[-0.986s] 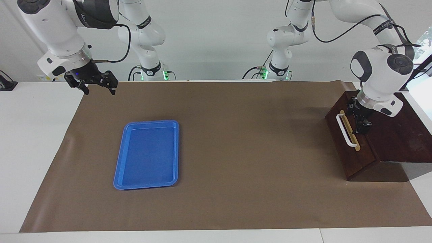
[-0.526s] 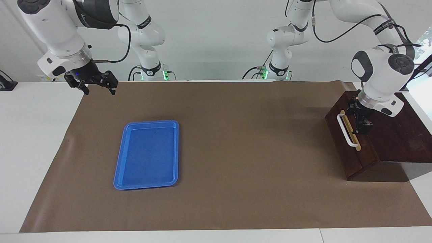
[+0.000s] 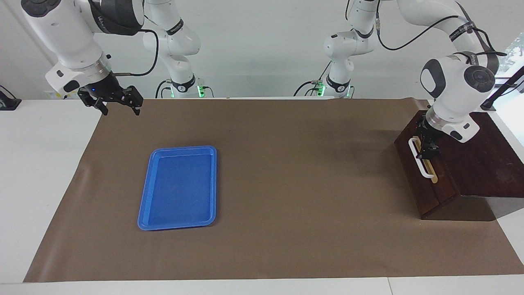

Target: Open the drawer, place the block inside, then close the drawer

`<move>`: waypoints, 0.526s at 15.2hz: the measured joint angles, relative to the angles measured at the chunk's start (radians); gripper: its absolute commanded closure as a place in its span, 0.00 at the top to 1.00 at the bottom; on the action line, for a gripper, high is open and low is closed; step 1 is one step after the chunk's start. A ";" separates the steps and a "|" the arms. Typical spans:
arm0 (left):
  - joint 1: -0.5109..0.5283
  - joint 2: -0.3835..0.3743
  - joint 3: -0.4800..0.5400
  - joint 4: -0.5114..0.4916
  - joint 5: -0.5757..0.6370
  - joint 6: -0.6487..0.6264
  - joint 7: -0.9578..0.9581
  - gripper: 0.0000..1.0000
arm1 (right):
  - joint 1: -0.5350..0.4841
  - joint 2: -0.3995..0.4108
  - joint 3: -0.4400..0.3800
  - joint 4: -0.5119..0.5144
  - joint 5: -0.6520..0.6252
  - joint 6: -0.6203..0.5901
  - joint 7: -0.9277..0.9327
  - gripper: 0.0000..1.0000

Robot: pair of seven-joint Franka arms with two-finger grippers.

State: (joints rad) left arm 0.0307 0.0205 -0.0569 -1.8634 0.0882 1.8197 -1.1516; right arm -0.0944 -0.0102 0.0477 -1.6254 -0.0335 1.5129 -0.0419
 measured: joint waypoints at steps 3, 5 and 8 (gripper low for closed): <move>-0.011 -0.032 -0.003 0.040 -0.030 -0.096 0.242 1.00 | 0.000 0.000 0.000 0.000 0.000 0.000 0.000 1.00; -0.024 -0.038 -0.003 0.065 -0.034 -0.152 0.404 1.00 | 0.000 0.000 0.000 0.000 0.000 0.000 0.000 1.00; -0.031 -0.038 -0.013 0.072 -0.035 -0.192 0.658 1.00 | 0.000 0.000 0.000 0.000 0.000 0.000 0.000 1.00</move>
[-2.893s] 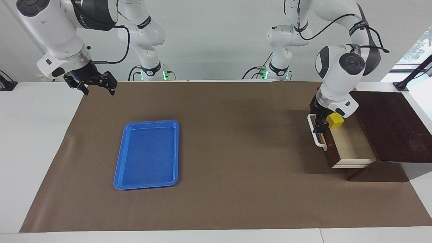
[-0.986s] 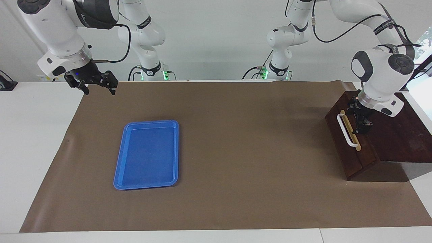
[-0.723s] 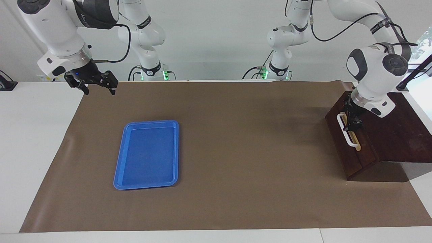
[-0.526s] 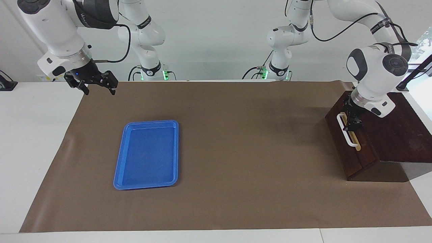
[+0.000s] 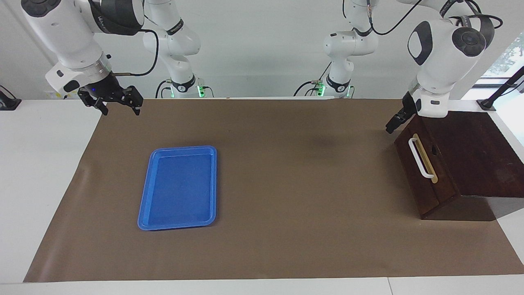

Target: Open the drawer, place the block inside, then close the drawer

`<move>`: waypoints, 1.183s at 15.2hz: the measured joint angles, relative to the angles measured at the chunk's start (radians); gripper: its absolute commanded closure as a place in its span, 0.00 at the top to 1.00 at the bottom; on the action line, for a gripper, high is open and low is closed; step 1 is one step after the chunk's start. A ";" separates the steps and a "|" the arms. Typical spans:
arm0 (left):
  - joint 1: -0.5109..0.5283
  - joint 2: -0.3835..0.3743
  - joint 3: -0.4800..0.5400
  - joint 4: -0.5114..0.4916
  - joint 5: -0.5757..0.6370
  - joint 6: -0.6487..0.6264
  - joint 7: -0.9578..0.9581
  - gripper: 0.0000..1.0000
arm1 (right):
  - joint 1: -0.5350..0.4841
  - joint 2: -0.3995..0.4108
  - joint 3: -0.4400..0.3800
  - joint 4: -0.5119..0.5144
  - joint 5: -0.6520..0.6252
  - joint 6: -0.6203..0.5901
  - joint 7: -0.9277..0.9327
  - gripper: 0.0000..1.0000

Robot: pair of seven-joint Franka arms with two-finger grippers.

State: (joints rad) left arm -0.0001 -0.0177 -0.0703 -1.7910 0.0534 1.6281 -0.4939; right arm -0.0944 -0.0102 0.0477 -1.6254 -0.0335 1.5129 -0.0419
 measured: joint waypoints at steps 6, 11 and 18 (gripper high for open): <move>0.001 0.017 -0.002 0.031 0.000 -0.009 0.308 1.00 | 0.000 0.000 0.000 -0.001 0.000 0.022 0.000 1.00; 0.017 0.031 -0.033 0.065 -0.003 -0.026 0.371 1.00 | 0.000 0.000 0.000 -0.002 0.000 0.036 0.000 1.00; 0.021 0.028 -0.041 0.071 -0.011 -0.048 0.381 1.00 | 0.000 0.000 0.000 -0.002 0.000 0.036 0.000 1.00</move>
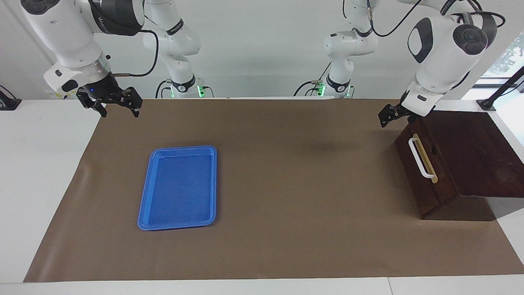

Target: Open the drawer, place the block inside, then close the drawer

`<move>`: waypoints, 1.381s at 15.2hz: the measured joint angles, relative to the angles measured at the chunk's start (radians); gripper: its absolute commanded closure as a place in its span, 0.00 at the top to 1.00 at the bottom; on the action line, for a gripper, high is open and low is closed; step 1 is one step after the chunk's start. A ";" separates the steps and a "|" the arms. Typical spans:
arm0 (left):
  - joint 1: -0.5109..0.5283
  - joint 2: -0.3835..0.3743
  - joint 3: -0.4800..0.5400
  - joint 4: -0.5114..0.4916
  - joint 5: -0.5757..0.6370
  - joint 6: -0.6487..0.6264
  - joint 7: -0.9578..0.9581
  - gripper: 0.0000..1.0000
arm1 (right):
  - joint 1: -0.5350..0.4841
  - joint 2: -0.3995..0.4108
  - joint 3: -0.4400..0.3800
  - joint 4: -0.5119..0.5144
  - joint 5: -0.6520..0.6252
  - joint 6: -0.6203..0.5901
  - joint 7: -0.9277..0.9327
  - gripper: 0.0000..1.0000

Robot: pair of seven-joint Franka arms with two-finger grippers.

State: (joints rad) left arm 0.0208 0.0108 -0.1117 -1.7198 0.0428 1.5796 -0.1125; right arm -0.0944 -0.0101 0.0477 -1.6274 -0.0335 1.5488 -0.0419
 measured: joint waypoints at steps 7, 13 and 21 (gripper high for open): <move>0.004 -0.035 0.005 0.023 0.000 -0.027 0.075 1.00 | 0.000 0.000 0.000 0.000 0.000 0.000 0.000 1.00; 0.005 -0.038 0.005 0.024 -0.002 -0.045 0.081 1.00 | 0.000 0.000 0.000 0.000 0.000 0.000 0.000 1.00; 0.016 -0.047 0.017 0.037 -0.075 -0.033 0.082 1.00 | 0.000 0.000 0.000 0.000 0.000 0.000 0.000 1.00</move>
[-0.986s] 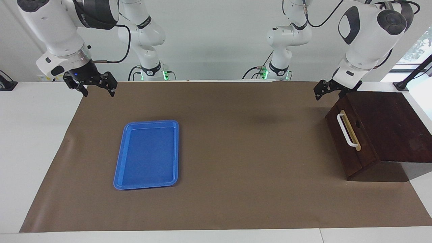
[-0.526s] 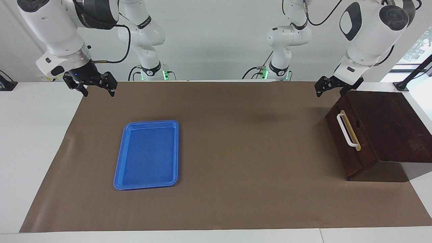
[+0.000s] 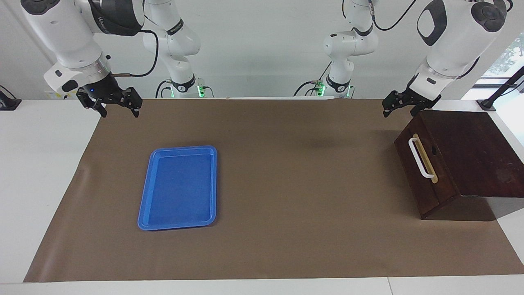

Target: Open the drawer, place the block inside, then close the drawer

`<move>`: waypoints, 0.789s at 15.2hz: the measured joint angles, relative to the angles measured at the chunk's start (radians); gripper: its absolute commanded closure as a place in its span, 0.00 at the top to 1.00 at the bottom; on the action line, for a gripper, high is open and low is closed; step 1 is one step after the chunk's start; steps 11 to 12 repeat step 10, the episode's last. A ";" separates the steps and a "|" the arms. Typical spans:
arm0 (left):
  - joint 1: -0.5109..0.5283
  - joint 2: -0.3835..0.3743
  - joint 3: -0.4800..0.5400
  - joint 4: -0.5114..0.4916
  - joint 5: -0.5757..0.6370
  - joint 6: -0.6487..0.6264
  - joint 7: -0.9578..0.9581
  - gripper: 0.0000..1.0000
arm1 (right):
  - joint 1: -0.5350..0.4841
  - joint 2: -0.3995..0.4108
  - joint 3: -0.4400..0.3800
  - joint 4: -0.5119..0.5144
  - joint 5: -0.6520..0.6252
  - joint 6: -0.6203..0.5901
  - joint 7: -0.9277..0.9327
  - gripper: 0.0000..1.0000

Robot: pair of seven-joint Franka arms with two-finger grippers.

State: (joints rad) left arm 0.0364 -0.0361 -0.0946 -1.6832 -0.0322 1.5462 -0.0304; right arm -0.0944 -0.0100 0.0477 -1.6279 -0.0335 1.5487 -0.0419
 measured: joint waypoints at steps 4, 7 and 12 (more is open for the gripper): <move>0.000 -0.005 -0.004 0.000 0.000 0.025 0.002 1.00 | 0.000 0.000 0.000 0.000 0.000 0.000 0.000 1.00; 0.000 -0.005 -0.006 0.000 0.000 0.052 0.002 1.00 | 0.000 0.000 0.000 0.000 0.000 0.000 0.000 1.00; 0.000 -0.005 -0.006 0.000 0.000 0.057 0.002 1.00 | 0.000 0.000 0.000 0.000 0.004 0.000 0.000 1.00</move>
